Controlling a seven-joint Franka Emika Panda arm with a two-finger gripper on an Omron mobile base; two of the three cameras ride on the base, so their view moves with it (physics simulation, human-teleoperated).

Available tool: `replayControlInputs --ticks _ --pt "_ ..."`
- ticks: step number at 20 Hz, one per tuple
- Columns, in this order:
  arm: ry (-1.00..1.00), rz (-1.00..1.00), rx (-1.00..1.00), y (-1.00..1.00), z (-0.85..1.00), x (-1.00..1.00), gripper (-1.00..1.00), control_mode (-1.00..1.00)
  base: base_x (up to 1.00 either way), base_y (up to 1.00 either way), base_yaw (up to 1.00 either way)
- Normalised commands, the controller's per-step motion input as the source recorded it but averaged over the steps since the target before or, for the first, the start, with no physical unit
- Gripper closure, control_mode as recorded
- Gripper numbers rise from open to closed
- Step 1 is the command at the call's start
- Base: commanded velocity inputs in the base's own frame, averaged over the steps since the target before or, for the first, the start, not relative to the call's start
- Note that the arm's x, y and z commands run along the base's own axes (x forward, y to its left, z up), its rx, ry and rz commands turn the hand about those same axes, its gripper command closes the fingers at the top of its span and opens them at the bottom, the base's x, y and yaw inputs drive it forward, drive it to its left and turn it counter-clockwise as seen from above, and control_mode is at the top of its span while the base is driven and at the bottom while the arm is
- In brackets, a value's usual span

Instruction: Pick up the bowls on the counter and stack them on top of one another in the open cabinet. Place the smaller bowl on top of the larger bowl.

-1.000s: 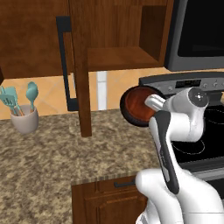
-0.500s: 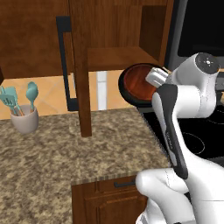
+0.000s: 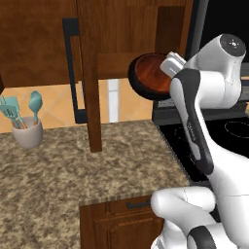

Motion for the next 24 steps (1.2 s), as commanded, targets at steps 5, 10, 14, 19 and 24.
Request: replayControlInputs --ticks 5,10,14,19,24 --pt "-0.01 -0.12 0.0 0.51 0.64 0.76 1.0 -1.0 0.0 0.0 0.0" --pt "0.08 -0.11 -0.03 0.45 0.01 0.95 1.0 -1.0 0.0 0.0 0.0" --pt "0.03 -0.13 0.01 0.07 0.0 0.96 1.0 -1.0 0.0 0.0 0.0" --pt "0.0 -0.12 0.04 0.0 -0.03 0.9 1.0 -1.0 0.0 0.0 0.0" --pt "0.0 -0.04 0.0 0.0 -0.17 0.56 -1.0 -1.0 0.0 0.0 0.0"
